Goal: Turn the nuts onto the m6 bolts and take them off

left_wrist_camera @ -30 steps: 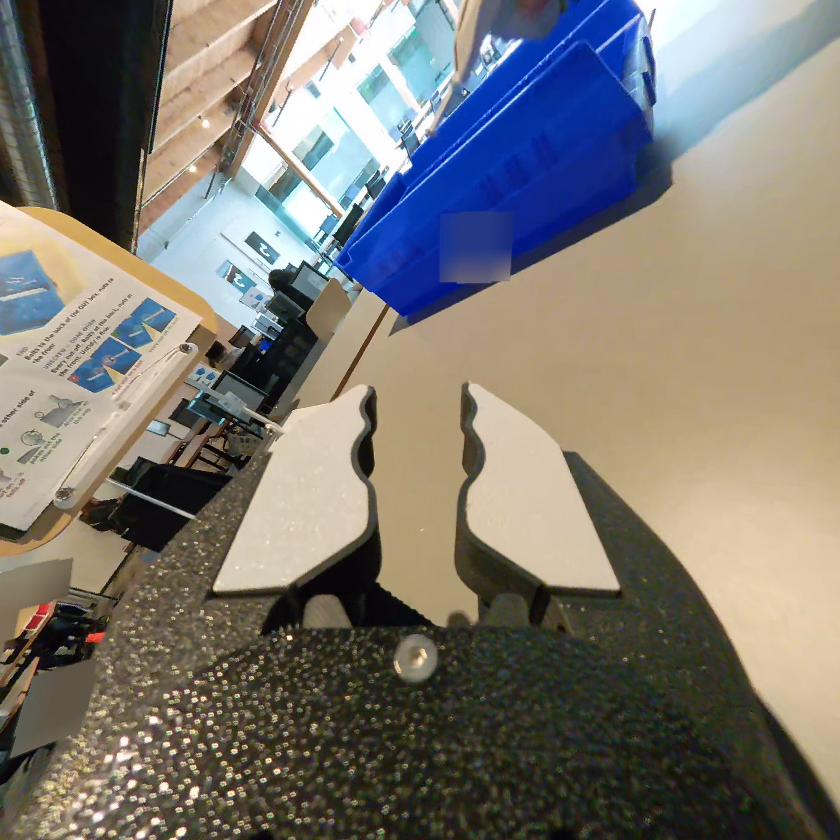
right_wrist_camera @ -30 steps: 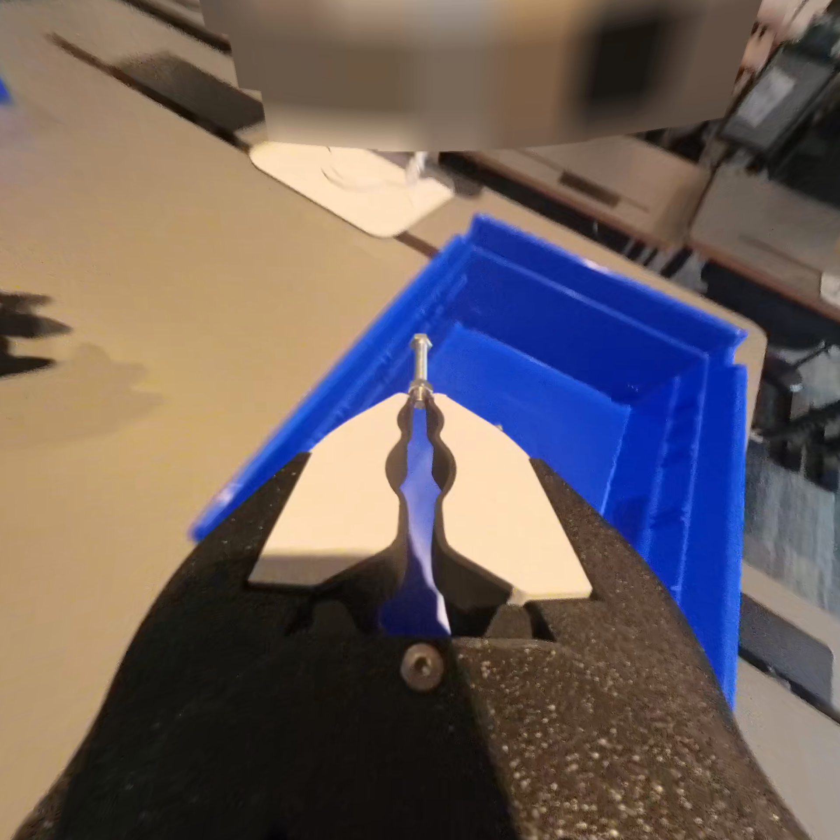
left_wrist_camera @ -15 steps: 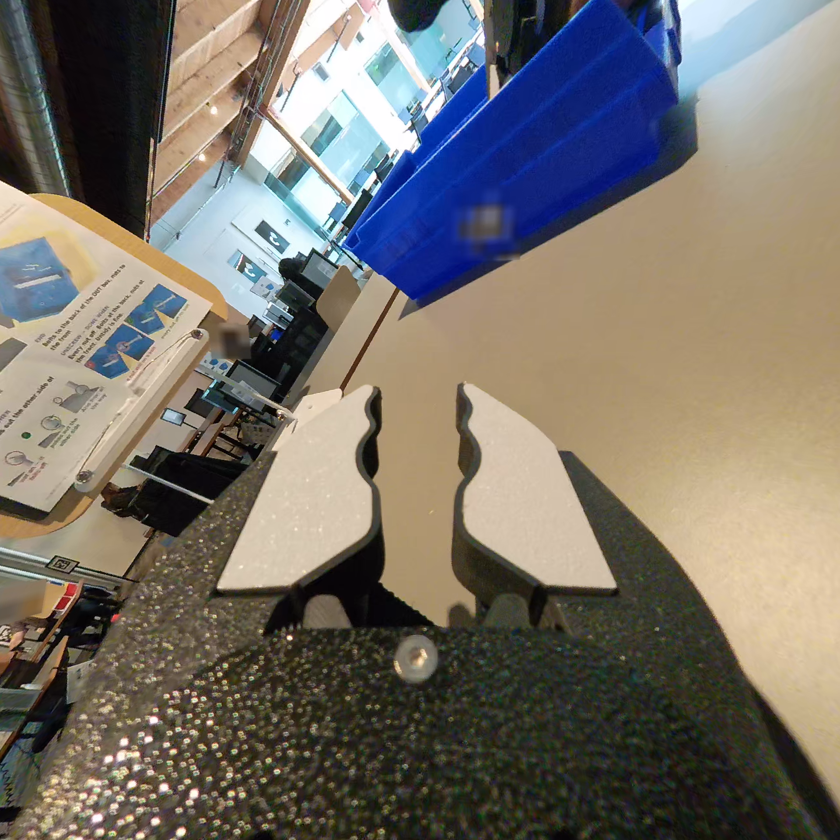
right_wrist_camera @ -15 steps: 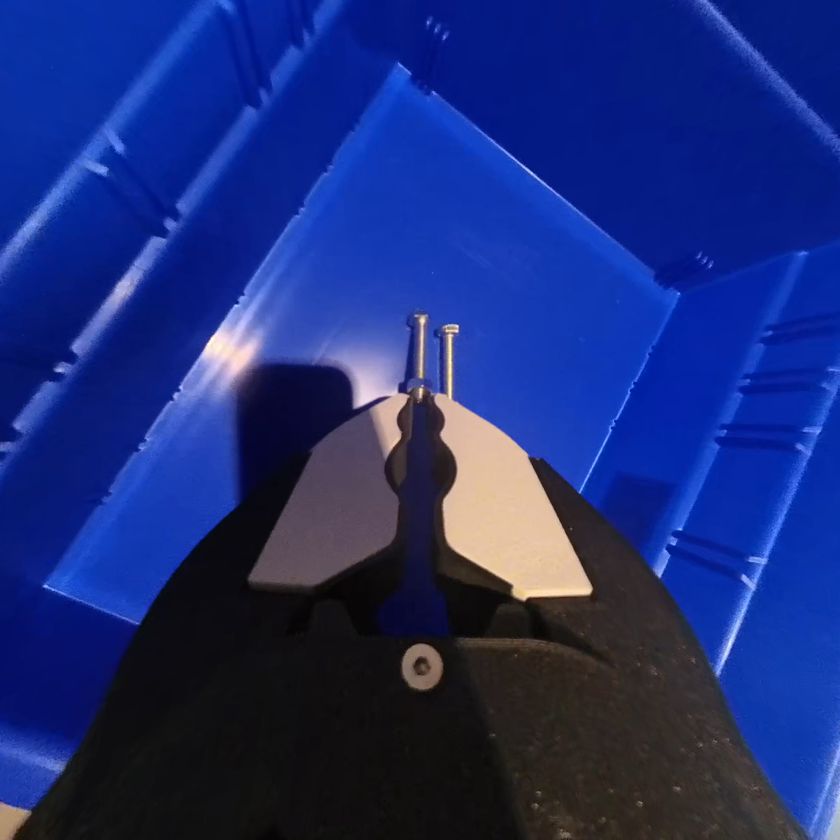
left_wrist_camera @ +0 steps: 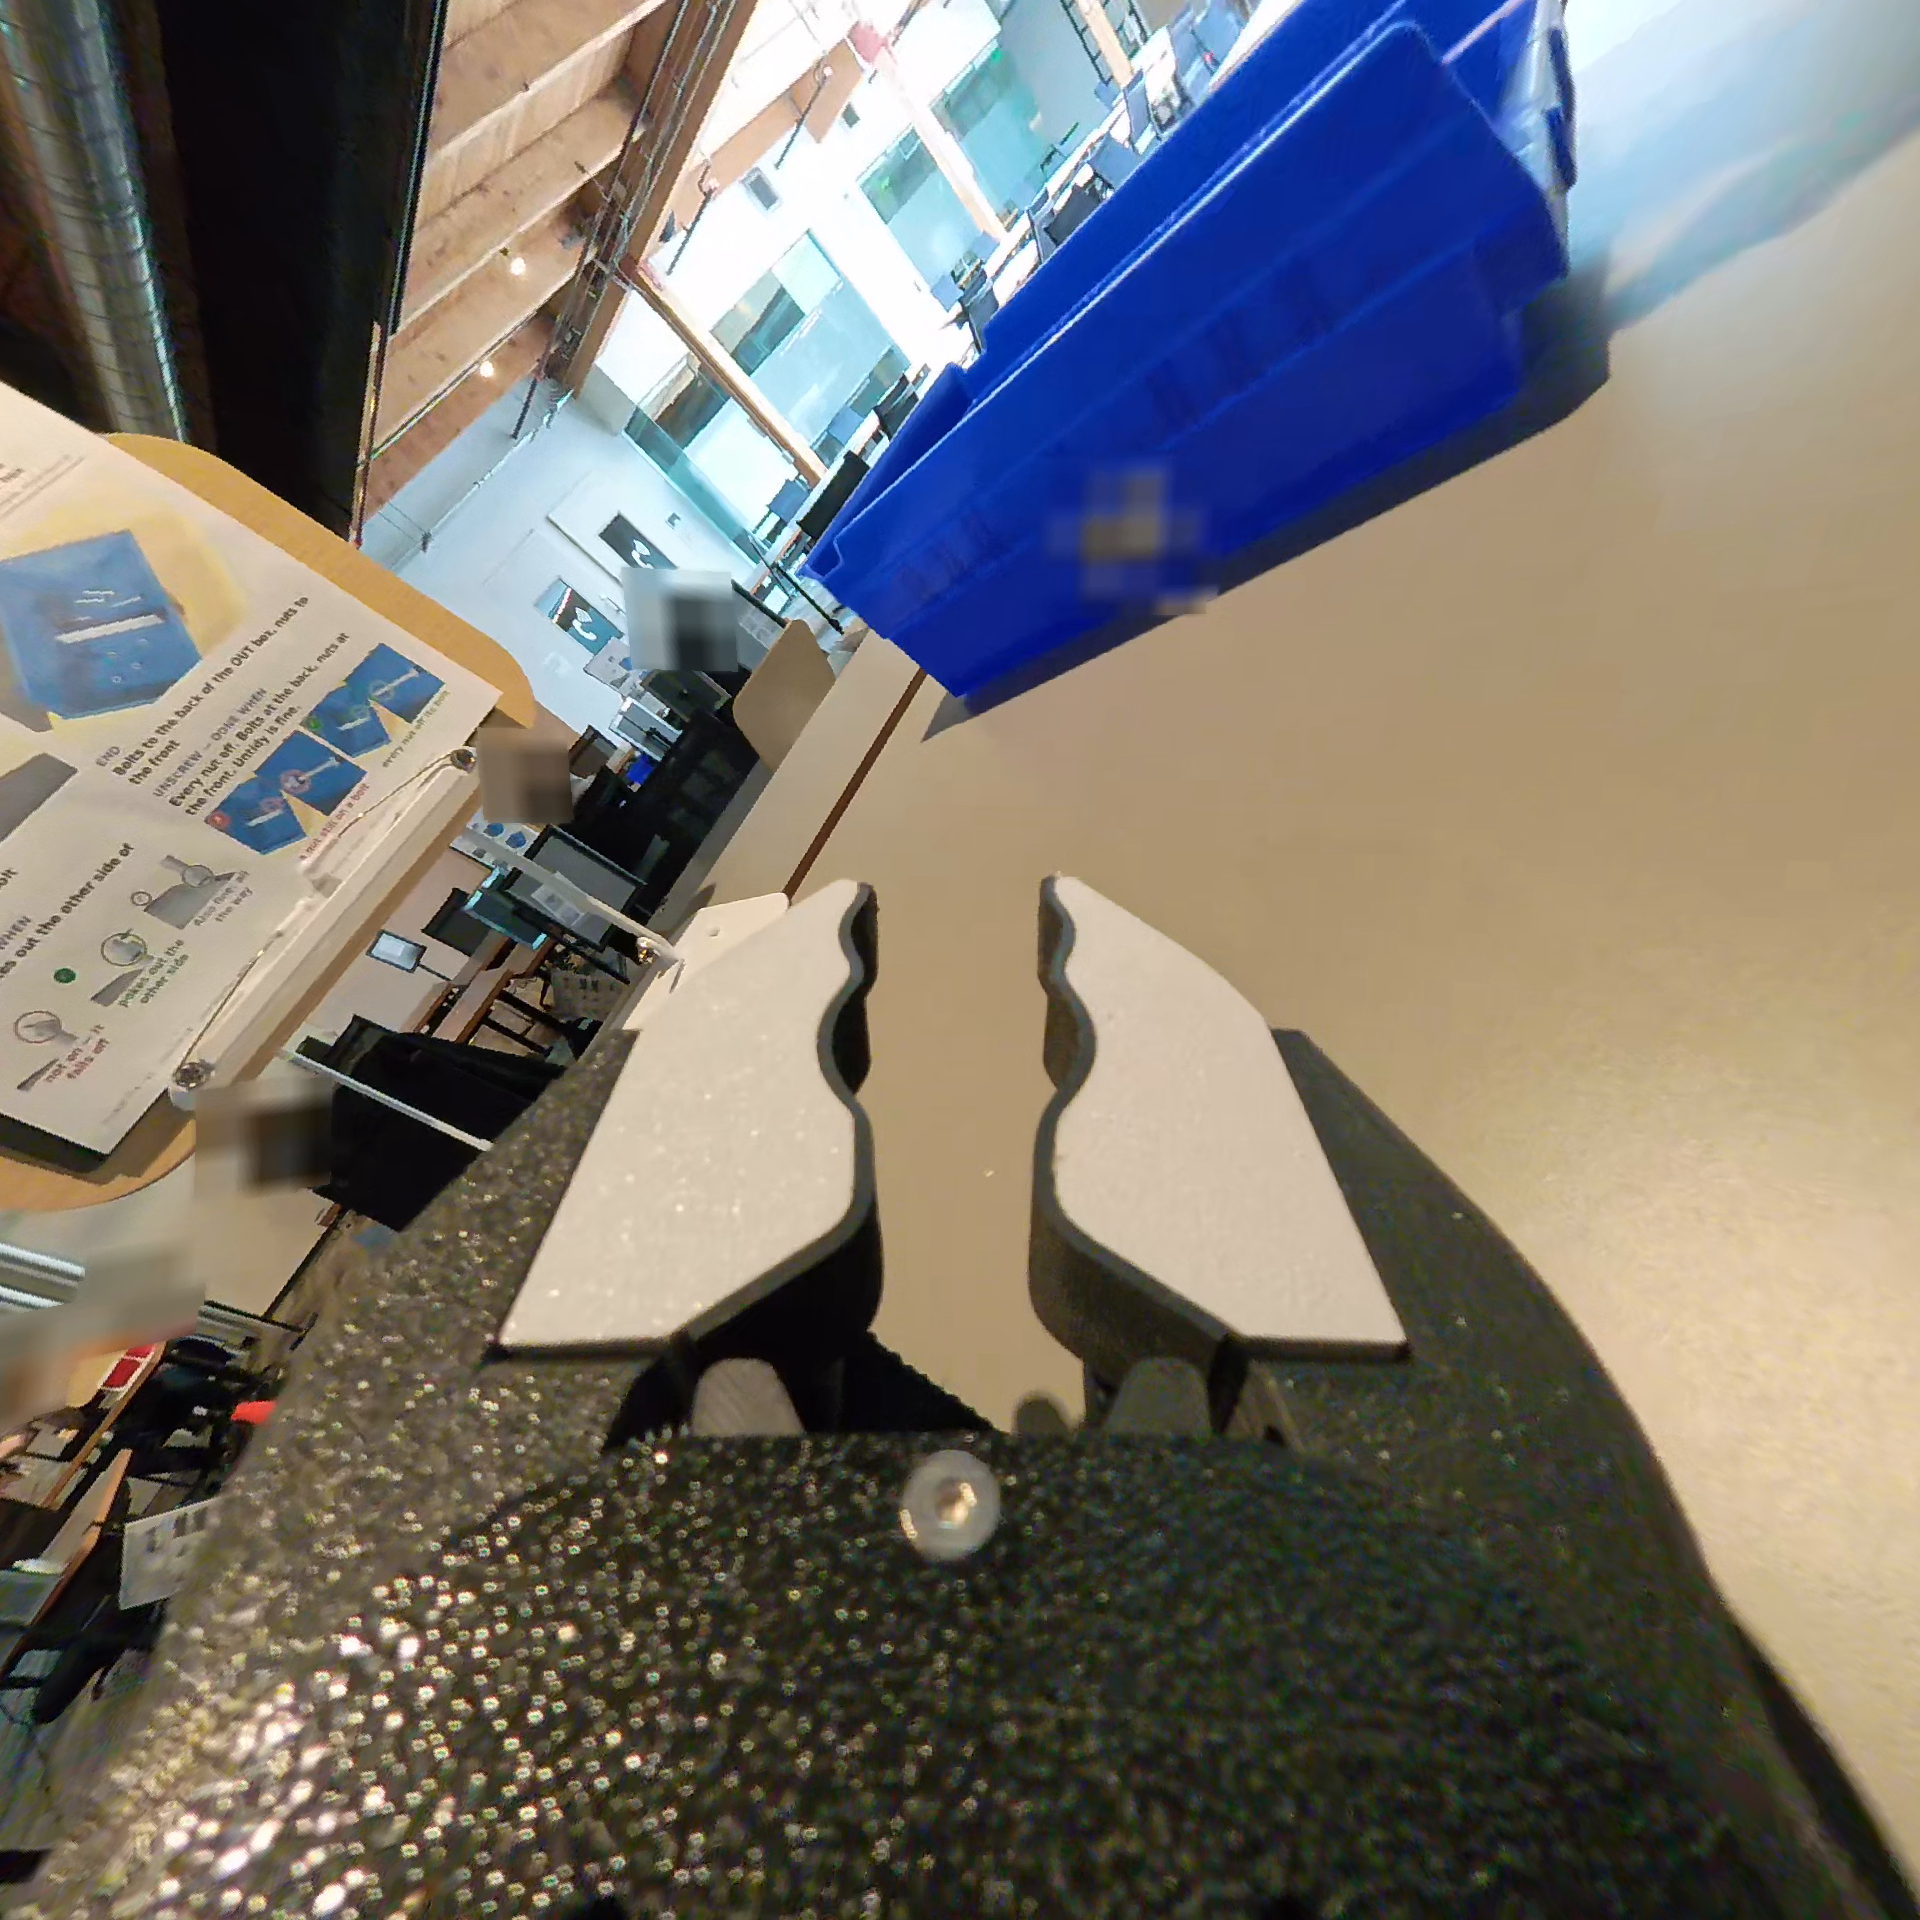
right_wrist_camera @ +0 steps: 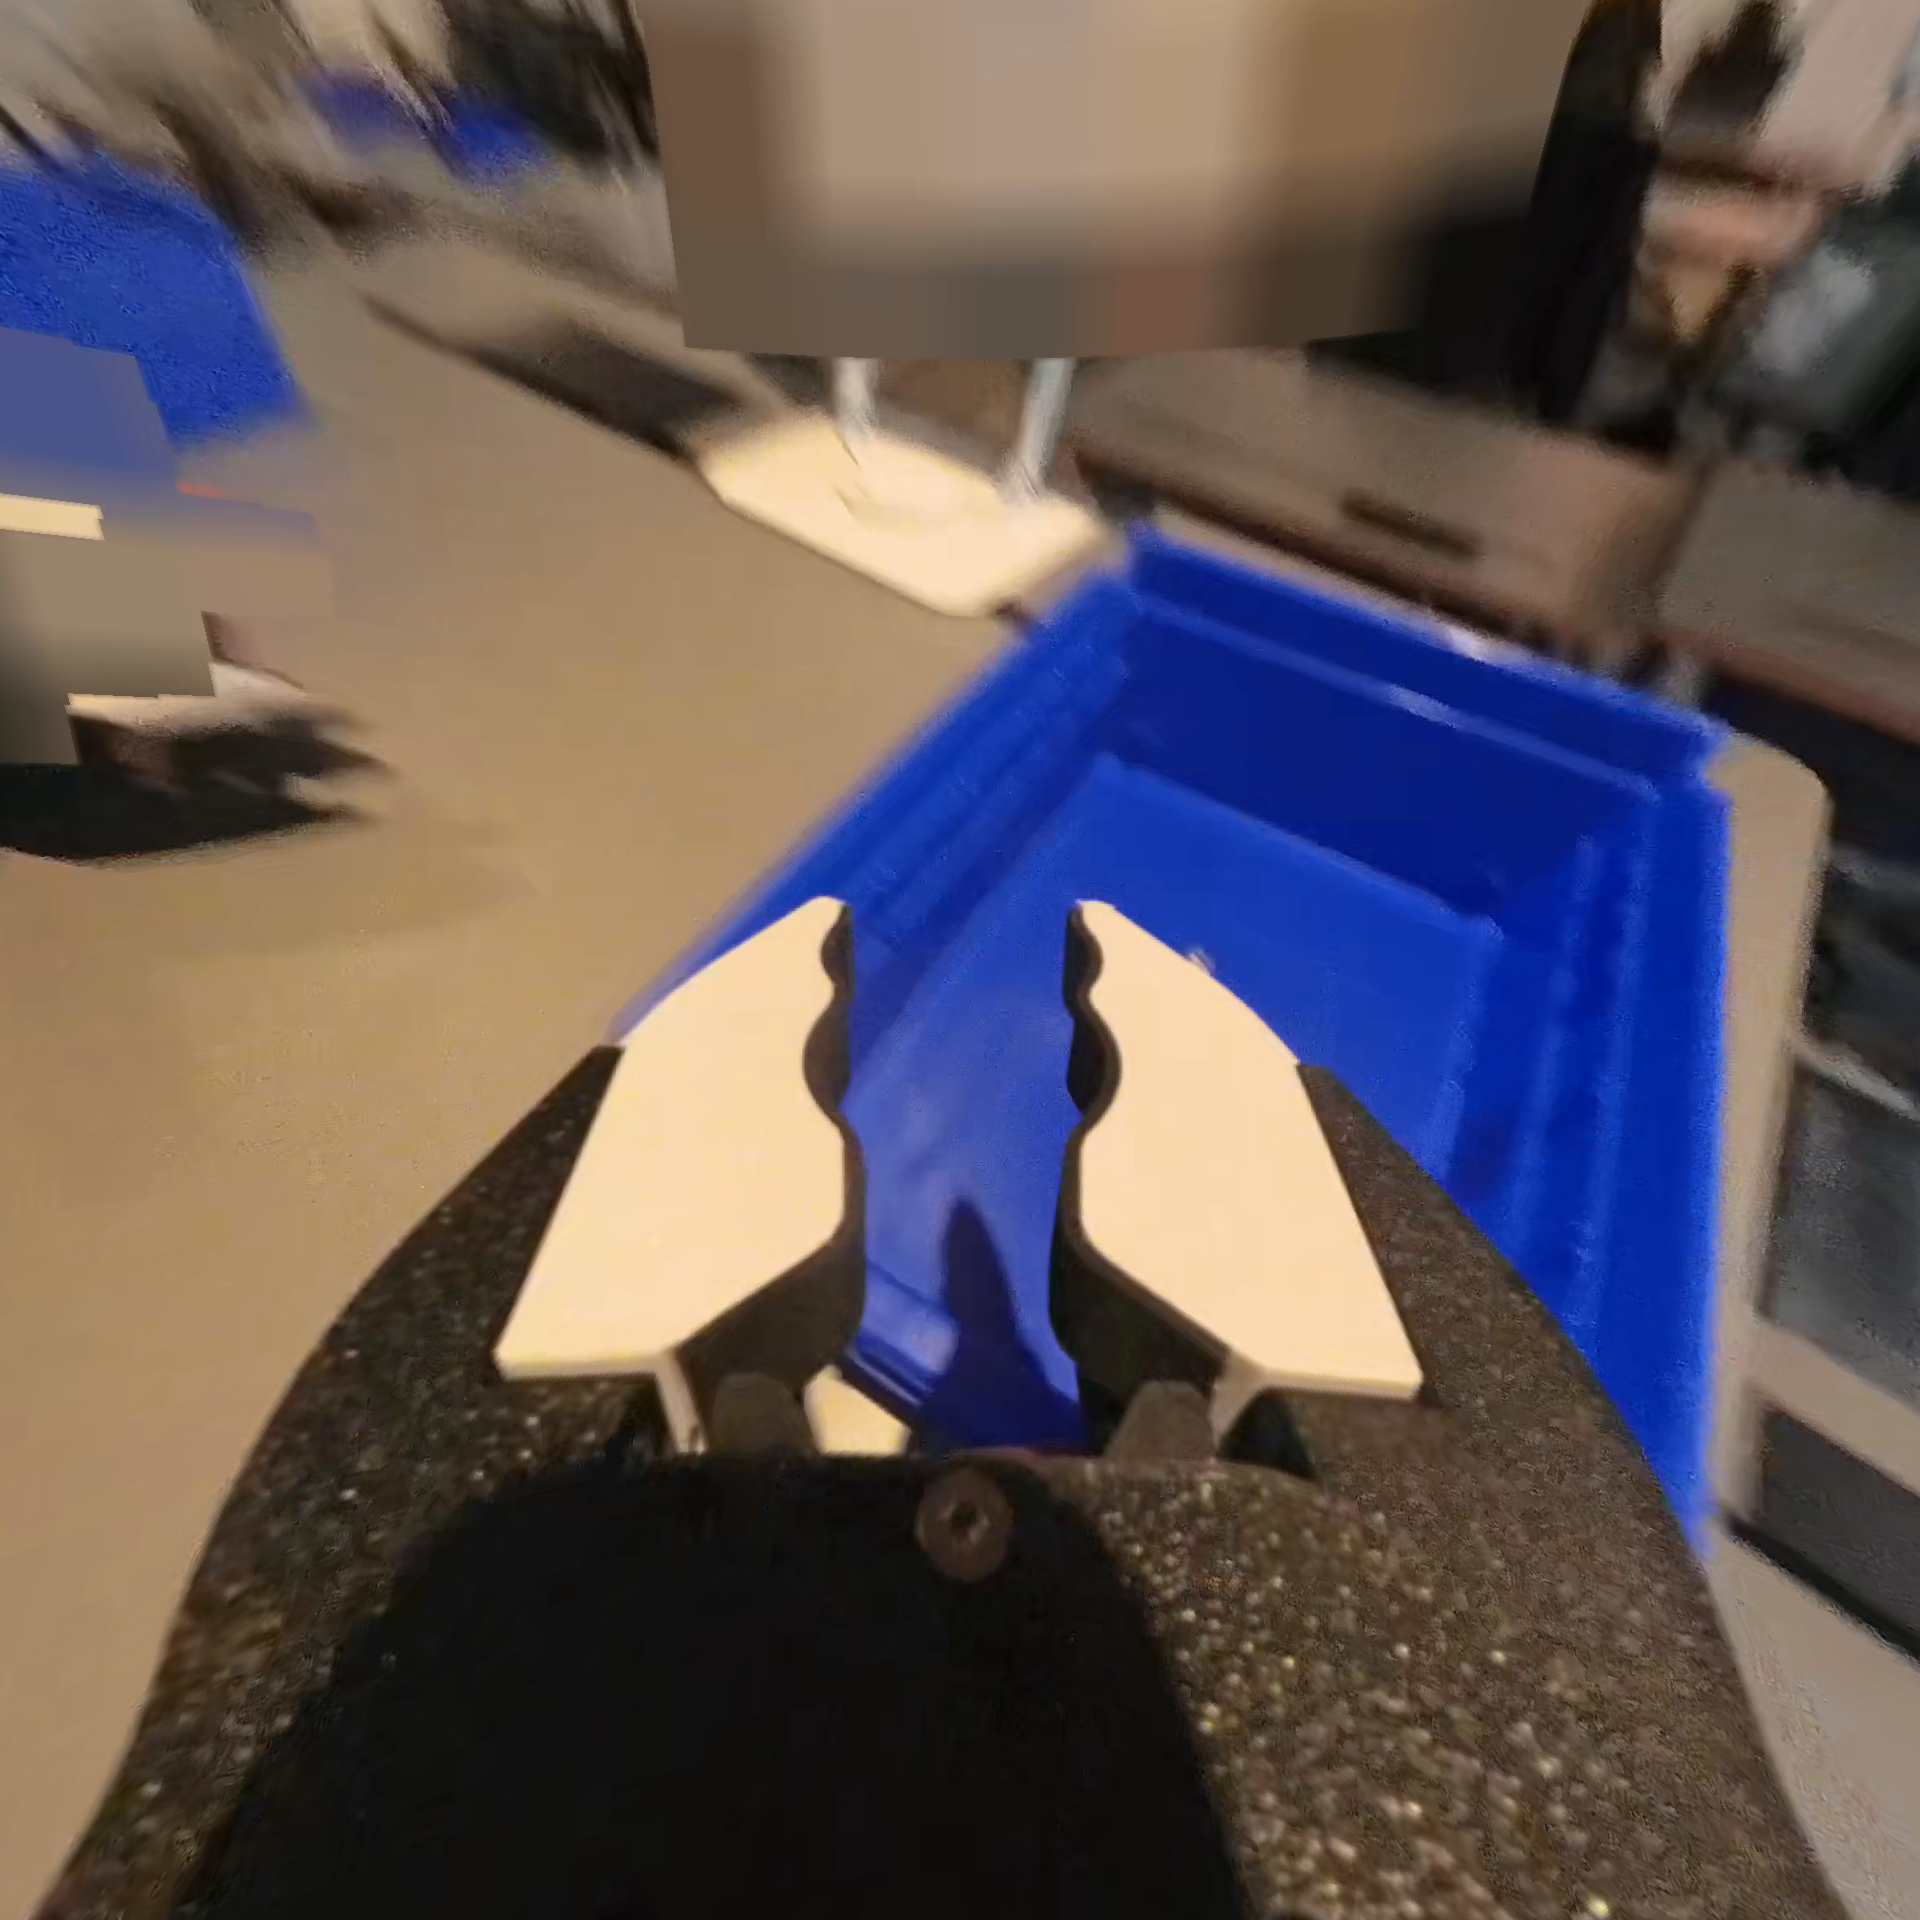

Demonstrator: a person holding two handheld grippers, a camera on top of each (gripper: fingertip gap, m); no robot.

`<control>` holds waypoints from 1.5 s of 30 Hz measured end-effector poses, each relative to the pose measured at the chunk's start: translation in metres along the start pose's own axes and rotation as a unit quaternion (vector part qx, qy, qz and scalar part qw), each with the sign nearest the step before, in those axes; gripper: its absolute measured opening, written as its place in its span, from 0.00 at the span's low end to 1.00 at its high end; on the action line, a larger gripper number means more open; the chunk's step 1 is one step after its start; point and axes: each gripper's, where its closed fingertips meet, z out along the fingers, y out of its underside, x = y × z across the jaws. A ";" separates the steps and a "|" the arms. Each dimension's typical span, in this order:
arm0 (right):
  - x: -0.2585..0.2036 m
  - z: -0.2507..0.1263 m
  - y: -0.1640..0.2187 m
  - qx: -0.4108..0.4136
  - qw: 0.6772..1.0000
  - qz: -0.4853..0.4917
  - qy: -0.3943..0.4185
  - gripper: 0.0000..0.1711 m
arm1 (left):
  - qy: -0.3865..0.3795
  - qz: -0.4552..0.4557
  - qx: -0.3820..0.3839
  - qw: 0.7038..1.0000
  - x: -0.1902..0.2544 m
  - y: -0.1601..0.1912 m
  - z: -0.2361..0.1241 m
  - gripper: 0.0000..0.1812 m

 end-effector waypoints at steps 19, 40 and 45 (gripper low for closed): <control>-0.260 0.023 -0.067 0.290 0.901 0.046 -0.321 0.44 | -0.090 -0.164 0.073 0.980 -0.026 -0.021 -0.027 0.17; -0.349 0.153 -0.142 0.339 0.842 0.221 -0.356 0.64 | -0.081 -0.419 0.221 0.877 -0.038 -0.034 -0.181 0.20; -0.348 0.152 -0.159 0.426 0.741 0.345 -0.387 0.60 | -0.045 -0.499 0.357 0.788 -0.057 -0.048 -0.212 0.17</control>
